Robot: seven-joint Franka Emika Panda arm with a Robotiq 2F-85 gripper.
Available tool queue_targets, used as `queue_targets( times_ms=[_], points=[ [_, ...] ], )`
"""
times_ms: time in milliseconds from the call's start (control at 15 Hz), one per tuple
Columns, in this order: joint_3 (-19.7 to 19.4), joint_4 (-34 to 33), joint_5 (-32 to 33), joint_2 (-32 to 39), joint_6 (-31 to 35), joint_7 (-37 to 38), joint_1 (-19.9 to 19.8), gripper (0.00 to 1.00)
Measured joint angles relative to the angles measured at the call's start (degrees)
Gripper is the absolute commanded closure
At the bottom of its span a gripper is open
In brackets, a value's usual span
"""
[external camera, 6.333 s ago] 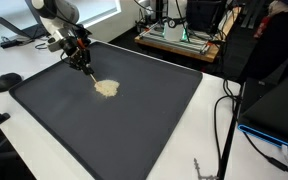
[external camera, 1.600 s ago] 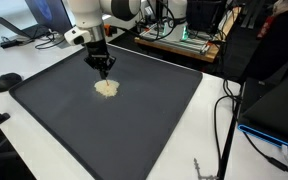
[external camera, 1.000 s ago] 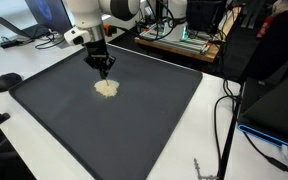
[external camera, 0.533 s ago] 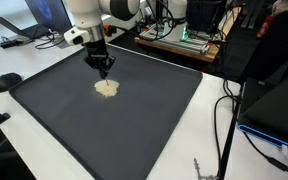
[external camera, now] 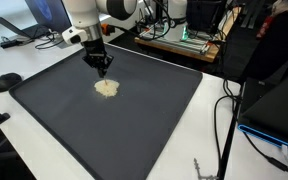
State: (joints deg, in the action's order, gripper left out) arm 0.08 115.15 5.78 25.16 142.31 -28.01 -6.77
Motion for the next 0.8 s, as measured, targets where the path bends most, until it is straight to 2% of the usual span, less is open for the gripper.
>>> queue_targets(
  times_ms=[800],
  points=[
    [1.3,0.0,-1.3,-3.3,-2.7,-0.4,-1.6,0.97]
  ],
)
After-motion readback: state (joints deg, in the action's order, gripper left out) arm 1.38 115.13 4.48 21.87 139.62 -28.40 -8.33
